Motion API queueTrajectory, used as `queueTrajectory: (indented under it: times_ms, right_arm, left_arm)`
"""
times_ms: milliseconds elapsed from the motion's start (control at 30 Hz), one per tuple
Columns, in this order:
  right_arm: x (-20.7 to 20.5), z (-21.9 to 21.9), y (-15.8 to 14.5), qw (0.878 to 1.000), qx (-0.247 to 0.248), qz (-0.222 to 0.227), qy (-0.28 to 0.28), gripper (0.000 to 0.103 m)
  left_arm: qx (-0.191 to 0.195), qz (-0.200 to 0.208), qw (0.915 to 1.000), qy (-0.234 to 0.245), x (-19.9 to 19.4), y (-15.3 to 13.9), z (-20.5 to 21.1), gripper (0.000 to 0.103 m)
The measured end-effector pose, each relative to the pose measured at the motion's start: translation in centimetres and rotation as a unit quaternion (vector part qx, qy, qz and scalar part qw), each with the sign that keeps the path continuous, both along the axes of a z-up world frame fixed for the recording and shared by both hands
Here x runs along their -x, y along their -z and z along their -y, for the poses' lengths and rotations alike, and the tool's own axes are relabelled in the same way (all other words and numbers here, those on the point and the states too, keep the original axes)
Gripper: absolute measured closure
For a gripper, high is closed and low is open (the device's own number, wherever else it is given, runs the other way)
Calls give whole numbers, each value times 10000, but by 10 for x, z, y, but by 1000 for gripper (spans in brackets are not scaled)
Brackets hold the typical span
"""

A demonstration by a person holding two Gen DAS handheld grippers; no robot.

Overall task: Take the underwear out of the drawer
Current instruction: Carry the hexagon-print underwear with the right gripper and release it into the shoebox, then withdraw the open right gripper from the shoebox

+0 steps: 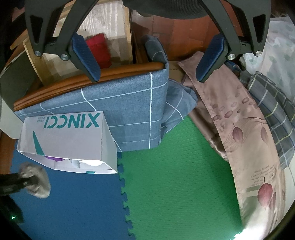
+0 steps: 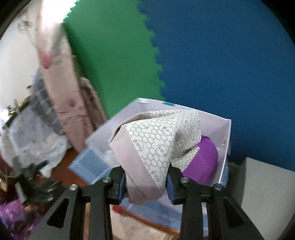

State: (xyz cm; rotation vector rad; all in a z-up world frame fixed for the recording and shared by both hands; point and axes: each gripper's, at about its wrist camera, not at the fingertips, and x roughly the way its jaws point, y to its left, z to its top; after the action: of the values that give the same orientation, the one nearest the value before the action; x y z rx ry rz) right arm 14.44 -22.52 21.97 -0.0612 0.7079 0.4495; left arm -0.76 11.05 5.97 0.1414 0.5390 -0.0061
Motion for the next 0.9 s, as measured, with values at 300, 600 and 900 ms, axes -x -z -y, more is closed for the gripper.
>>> queueTrajectory:
  times_ms: [300, 600, 900]
  right_arm:
    - [-58, -12, 52, 9969, 424, -506, 425, 68]
    - [-65, -37, 68, 9940, 795, -562, 492, 55]
    - [-25, -27, 42, 9963, 607, 261, 557, 48]
  left_arm:
    - [47, 16, 10000, -2, 1, 0, -2, 0]
    - [56, 7, 10000, -22, 1, 0, -3, 0]
    - [116, -24, 9999, -74, -1, 2, -3, 0]
